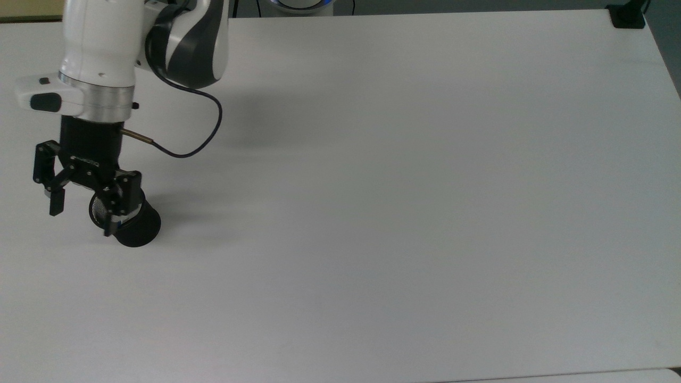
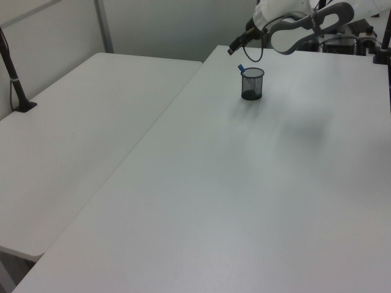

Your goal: Insert the marker

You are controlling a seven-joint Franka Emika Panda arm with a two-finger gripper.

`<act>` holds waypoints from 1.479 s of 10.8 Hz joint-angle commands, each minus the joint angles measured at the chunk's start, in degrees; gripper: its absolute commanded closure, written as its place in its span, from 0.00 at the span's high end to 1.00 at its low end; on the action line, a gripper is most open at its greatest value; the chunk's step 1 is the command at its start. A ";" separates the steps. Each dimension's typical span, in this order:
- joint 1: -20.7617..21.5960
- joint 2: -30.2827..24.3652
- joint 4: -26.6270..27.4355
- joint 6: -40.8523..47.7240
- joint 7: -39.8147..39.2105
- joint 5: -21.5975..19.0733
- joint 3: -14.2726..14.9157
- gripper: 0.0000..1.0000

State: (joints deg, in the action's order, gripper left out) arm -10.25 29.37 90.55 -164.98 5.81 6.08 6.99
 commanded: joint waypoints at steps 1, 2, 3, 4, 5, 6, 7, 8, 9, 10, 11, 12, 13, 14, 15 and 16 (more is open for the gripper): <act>7.67 -5.18 0.25 16.54 -0.27 -0.02 0.13 1.00; 10.74 -7.12 -0.11 25.06 -0.36 -0.02 0.13 1.00; 14.08 -9.57 -0.11 32.20 -0.36 -0.11 0.13 1.00; 16.81 -11.68 -0.11 38.27 -0.36 -0.11 0.21 1.00; 18.84 -13.45 -0.11 43.38 -0.27 -0.11 0.13 1.00; 20.95 -15.29 -0.02 48.30 -0.27 -0.11 0.39 1.00; 21.40 -16.96 -0.11 53.05 -0.09 -0.28 0.39 1.00; 21.15 -19.07 -0.11 56.93 -0.09 -0.37 0.04 1.00; 20.97 -21.52 -0.02 61.23 -0.27 -0.55 0.04 1.00; 20.62 -23.81 0.06 66.40 -0.44 -0.72 -0.05 1.00; 19.14 -25.66 0.33 69.50 -0.70 -1.68 -1.27 1.00; 16.17 -26.81 0.42 71.19 -1.49 -2.65 -3.72 1.00; 13.70 -27.61 0.50 72.59 -2.37 -3.27 -5.92 1.00; 13.24 -28.14 0.77 73.04 -2.73 -3.27 -6.20 1.00; 13.24 -28.32 1.03 72.79 -2.55 -3.27 -6.20 1.00; 13.24 -28.14 1.03 72.87 -2.55 -3.27 -6.20 1.00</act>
State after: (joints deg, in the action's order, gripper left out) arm 3.99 2.47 89.54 -92.49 4.59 3.90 1.80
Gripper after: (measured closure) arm 0.000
